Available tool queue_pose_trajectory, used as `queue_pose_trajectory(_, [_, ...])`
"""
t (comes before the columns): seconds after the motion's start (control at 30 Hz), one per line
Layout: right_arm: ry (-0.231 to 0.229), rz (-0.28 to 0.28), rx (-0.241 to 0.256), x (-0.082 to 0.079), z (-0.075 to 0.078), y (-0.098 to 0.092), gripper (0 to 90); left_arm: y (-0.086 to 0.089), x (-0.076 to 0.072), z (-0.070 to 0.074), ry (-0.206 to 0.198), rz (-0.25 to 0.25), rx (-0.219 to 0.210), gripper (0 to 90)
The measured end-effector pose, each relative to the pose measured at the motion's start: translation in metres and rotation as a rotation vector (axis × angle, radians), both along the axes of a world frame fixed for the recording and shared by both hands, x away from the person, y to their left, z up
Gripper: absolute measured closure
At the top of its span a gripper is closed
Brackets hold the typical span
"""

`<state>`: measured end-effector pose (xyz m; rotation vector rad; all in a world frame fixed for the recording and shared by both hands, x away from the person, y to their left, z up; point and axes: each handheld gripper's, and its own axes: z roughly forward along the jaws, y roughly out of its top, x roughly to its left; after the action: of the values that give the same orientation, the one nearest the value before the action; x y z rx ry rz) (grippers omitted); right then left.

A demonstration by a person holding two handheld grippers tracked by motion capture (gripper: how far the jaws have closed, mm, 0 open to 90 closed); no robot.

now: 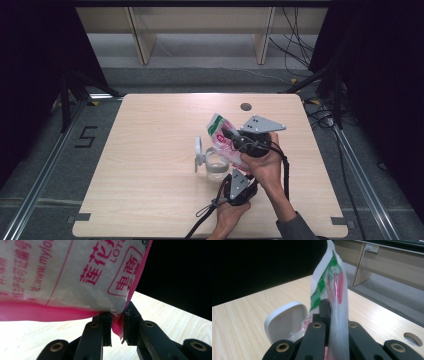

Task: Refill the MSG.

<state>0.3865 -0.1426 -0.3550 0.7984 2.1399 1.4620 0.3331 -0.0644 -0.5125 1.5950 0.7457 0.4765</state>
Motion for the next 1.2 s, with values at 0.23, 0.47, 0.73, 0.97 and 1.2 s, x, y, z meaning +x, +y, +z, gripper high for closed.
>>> queue_pose_trajectory(0.23, [-0.011,-0.002,-0.011,0.0015,0.0,0.0006,90.0,-0.0014,0.0007,0.0001,-0.001,0.003,-0.006,78.8])
queue_pose_trajectory(0.47, [-0.011,0.014,-0.018,0.0037,-0.0001,0.0007,90.0,-0.0023,0.0007,0.0002,0.0,0.005,-0.014,78.8])
queue_pose_trajectory(0.73, [0.023,-0.004,-0.015,0.0041,-0.0003,0.0021,90.0,-0.0034,0.0022,0.0005,0.007,-0.001,-0.017,78.8])
queue_pose_trajectory(0.97, [0.002,0.002,-0.027,0.0059,-0.0007,0.0046,90.0,-0.0047,0.0037,0.0011,0.002,-0.005,-0.02,78.8])
queue_pose_trajectory(1.2, [0.001,0.022,-0.036,0.0079,-0.0007,0.0073,90.0,-0.0046,0.0039,0.0018,0.001,-0.007,-0.03,78.8])
